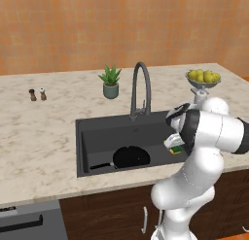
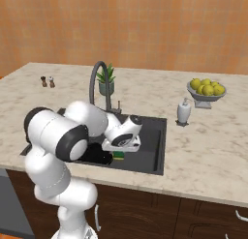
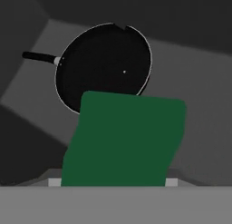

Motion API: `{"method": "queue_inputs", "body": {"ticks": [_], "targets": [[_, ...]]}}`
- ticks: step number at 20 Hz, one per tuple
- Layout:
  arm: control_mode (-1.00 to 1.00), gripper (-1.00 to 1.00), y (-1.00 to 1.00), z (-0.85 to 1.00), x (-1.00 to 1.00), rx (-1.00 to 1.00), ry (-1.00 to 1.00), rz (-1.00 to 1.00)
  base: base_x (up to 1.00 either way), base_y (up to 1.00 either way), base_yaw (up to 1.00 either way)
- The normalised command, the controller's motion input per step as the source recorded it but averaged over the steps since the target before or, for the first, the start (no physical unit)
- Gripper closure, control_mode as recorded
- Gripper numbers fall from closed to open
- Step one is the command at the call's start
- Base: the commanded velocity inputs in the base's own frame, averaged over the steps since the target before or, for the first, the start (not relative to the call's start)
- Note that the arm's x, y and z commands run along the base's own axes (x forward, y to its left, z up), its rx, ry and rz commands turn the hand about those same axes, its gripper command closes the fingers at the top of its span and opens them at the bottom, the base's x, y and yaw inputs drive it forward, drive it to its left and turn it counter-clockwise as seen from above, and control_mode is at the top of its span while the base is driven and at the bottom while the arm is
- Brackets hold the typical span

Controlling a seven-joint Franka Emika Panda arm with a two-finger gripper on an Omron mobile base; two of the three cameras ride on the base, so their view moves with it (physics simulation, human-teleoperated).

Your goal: Pick the pan and sponge and place them into the sink. Then turn on the water.

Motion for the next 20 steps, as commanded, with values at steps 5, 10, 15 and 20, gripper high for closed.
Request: {"method": "queue_inputs", "body": {"ticks": [5,10,15,20], "targets": [[-1.0,1.0,0.01,-0.43,0.3,0.09,0.07,0.07,0.0,0.0,0.0],[-1.0,1.0,0.13,-0.37,0.43,0.06,0.1,0.03,0.0,0.0,0.0],[-1.0,-1.0,0.18,-0.4,0.48,0.03,0.11,0.01,0.0,0.0,0.0],[-1.0,-1.0,0.0,-0.26,0.21,0.02,0.01,0.02,0.0,0.0,0.0]]}}
